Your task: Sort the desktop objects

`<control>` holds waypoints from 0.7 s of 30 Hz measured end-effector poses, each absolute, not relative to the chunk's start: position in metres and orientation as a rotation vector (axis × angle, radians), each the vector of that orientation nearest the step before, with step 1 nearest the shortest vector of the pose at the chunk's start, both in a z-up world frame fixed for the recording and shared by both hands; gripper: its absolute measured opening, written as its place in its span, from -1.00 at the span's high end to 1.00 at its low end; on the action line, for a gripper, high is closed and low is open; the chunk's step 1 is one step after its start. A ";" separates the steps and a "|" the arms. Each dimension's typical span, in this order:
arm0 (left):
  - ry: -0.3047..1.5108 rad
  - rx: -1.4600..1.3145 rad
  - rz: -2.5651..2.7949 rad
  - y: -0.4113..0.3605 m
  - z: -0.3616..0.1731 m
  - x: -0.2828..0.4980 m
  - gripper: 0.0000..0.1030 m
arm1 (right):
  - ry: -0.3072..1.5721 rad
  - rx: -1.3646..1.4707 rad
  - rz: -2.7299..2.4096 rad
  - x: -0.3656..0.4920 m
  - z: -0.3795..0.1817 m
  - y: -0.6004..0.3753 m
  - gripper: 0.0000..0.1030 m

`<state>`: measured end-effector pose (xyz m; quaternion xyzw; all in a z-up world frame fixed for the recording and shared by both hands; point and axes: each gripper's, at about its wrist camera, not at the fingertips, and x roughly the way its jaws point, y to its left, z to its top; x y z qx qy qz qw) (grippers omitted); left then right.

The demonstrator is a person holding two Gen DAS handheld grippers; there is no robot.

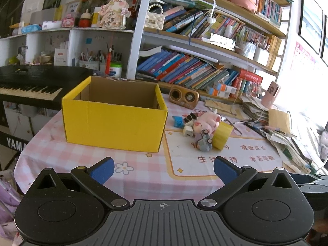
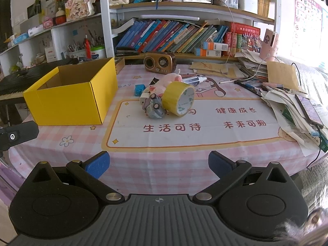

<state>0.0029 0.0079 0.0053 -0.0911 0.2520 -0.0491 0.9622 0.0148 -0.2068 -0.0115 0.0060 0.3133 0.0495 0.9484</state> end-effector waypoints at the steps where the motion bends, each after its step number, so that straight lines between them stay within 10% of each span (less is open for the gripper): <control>1: 0.511 -0.186 -0.100 0.008 0.005 0.003 -1.00 | 0.638 0.012 0.101 0.015 -0.011 -0.207 -1.00; 21: 0.526 -0.202 -0.087 0.015 0.000 0.006 -1.00 | 0.643 0.009 0.099 0.020 -0.012 -0.202 -1.00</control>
